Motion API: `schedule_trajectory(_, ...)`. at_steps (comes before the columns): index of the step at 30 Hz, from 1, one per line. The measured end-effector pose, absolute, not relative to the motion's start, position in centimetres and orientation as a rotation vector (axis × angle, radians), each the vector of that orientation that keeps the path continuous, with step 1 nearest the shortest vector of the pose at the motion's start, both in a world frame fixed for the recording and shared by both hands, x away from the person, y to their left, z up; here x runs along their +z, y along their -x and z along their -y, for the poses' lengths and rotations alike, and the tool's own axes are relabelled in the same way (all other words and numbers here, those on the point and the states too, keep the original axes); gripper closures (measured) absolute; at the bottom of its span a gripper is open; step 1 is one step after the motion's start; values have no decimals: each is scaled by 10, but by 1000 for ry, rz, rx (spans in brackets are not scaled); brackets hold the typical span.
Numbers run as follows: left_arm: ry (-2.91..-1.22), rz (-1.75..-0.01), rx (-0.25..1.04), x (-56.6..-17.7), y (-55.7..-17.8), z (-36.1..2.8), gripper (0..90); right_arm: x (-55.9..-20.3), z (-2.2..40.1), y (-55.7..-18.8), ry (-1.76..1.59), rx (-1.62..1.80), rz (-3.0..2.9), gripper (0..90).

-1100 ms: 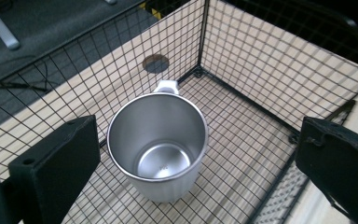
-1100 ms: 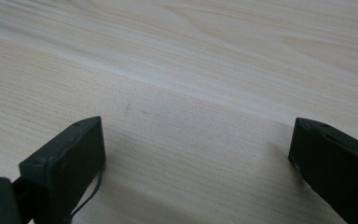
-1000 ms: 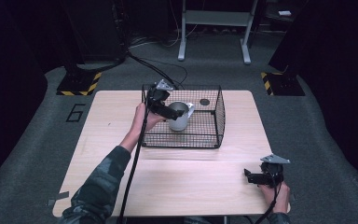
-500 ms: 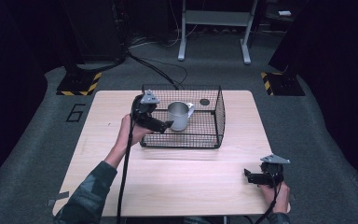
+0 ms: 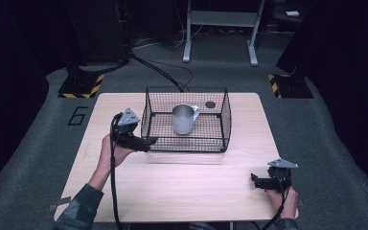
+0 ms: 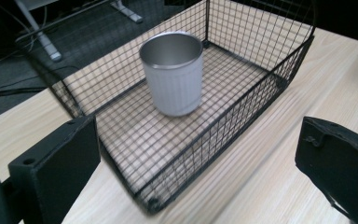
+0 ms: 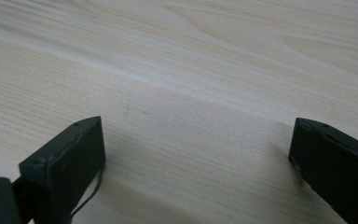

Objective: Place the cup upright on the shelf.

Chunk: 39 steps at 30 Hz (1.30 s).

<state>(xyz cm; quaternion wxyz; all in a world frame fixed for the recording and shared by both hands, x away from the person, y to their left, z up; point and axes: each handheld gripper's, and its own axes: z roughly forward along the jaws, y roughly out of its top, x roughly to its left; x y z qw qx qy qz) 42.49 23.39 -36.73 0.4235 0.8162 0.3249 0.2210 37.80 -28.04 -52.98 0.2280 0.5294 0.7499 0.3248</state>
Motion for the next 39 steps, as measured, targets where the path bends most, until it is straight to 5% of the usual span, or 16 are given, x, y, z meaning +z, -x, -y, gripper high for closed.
schedule_trajectory(22,-2013,-1159,619,-468,-378,-320,0,-530,280,-378,-1459,894,-2064,34)
schedule_trajectory(39,-2033,-1307,627,-518,-379,-338,0,-530,280,-378,-1460,894,-2064,33)
